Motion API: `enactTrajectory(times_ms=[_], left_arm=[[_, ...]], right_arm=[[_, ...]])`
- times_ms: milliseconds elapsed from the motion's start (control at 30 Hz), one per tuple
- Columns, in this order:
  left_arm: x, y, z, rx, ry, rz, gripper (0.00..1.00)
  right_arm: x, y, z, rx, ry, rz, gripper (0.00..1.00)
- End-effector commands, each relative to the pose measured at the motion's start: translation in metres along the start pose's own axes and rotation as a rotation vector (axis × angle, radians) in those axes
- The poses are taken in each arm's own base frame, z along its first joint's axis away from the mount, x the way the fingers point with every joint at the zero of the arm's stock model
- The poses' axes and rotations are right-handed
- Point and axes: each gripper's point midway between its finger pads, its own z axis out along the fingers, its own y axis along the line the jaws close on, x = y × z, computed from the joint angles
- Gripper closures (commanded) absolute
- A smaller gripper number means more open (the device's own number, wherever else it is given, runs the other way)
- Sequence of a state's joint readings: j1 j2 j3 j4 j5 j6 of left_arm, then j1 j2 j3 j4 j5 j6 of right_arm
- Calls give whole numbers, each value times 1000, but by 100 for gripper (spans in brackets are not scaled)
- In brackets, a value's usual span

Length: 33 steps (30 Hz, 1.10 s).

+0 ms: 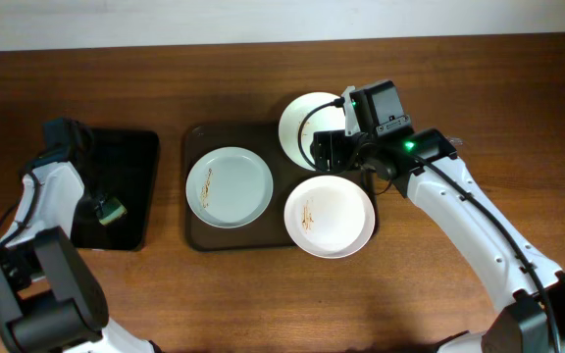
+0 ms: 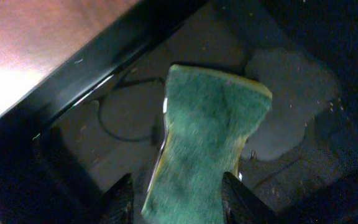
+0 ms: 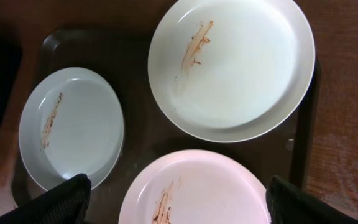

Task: Clean dirty plates on tray and stack at the side

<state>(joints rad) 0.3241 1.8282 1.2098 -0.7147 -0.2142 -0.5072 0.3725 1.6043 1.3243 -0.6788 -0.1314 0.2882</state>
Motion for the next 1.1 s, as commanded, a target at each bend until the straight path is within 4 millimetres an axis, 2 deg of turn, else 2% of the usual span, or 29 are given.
enactTrajectory(times_ms=[0,100,167,267,367,467,567,667,733,767,833,900,1000,1067], left_arm=[[11,5,24,-37,45,69,58],[12,2,37,-39,51,107,62],[9,0,40,-33,40,110,70],[7,-1,41,-29,32,108,99],[6,-1,36,-30,39,110,99],[-6,-12,8,32,45,156,99],[-16,-31,-29,149,30,209,99],[-25,-47,-64,237,-17,247,99],[-25,-61,-101,317,-84,330,99],[-25,-64,-108,329,-98,348,99],[-20,-73,-125,367,-134,417,99],[-10,-88,-141,395,-168,510,99],[10,-112,-148,427,-169,619,99],[26,-129,-155,452,-175,705,99]], right_arm=[[-5,3,0,5,-13,-3,10],[-5,3,0,5,-12,-3,10],[-5,2,0,11,-14,-3,10],[-6,-1,0,29,-20,-3,10],[-10,0,0,24,-35,9,10],[-21,7,0,-7,-77,78,13],[-28,26,7,-71,-106,74,17],[-26,48,25,-138,-91,61,19],[-16,72,47,-210,-50,58,23],[-13,75,53,-213,-41,54,25],[-4,80,67,-213,-15,44,28],[5,81,86,-207,14,52,37],[17,78,113,-197,54,72,40],[25,78,123,-207,80,76,41]])
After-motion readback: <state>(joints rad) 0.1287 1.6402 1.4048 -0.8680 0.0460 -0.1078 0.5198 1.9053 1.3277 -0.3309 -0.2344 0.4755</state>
